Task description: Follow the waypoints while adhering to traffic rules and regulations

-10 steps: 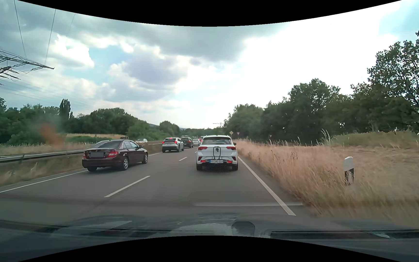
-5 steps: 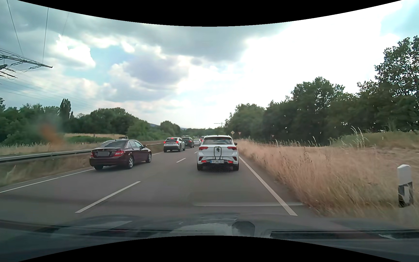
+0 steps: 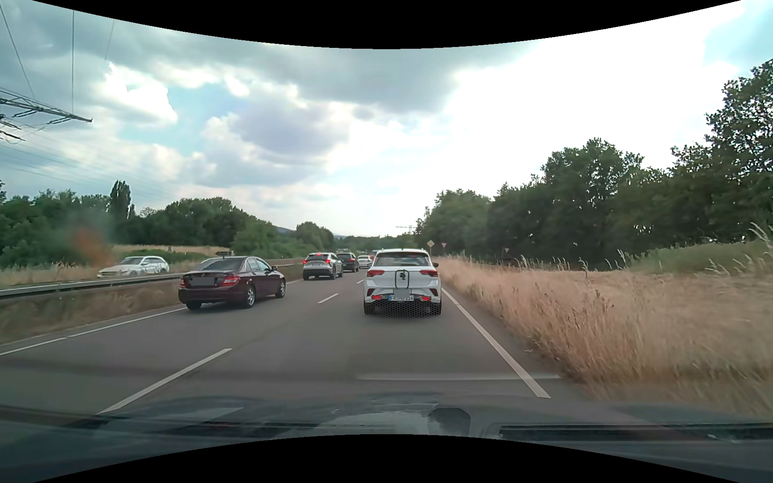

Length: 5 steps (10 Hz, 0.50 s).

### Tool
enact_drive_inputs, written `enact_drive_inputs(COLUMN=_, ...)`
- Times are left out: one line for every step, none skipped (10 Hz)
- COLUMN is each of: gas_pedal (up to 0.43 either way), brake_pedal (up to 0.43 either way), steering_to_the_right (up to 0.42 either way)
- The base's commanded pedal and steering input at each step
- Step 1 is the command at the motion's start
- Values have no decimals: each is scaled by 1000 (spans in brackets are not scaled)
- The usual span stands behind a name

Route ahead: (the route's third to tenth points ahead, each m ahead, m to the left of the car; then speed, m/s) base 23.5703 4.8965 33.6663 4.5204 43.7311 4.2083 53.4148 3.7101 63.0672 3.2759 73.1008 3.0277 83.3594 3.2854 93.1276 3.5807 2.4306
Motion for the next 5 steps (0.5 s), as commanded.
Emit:
enact_drive_inputs(gas_pedal=0, brake_pedal=0, steering_to_the_right=-7)
enact_drive_inputs(gas_pedal=0, brake_pedal=0, steering_to_the_right=-6)
enact_drive_inputs(gas_pedal=0, brake_pedal=0, steering_to_the_right=-4)
enact_drive_inputs(gas_pedal=0, brake_pedal=0, steering_to_the_right=-2)
enact_drive_inputs(gas_pedal=0, brake_pedal=0, steering_to_the_right=0)
